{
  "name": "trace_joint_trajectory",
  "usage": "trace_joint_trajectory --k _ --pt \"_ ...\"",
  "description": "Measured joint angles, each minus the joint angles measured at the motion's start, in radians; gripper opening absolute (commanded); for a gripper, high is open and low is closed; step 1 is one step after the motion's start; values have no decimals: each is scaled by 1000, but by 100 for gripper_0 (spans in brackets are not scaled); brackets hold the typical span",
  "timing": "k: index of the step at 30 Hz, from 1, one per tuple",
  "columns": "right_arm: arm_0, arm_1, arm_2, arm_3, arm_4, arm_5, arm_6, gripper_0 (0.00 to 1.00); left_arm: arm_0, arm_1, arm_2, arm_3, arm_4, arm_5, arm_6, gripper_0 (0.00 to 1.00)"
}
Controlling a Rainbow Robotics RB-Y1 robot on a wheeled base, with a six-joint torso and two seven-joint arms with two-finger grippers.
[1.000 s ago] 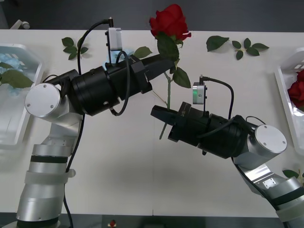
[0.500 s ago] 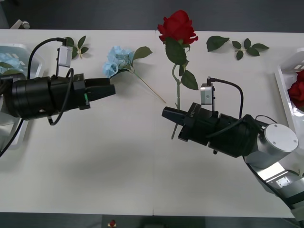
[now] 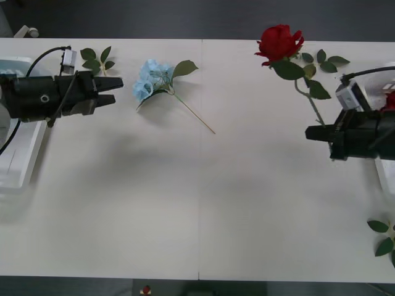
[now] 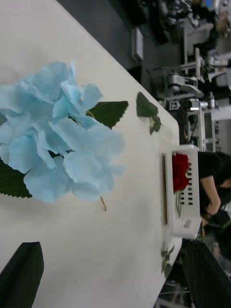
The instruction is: Put the red flowers into the right box and the blue flowers into the left box
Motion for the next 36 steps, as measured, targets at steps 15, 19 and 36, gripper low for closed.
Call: trace_joint_trajectory --k 15,19,36 --pt "-1 -171 -113 397 226 162 -222 0 -40 -247 -116 -377 -807 -102 760 84" --pt "-15 -171 -122 517 345 189 -223 0 -48 -318 -166 -407 -978 -104 1019 84" --pt "-228 5 -99 888 754 64 -271 0 -90 -404 -411 -445 -1331 -104 1370 100"
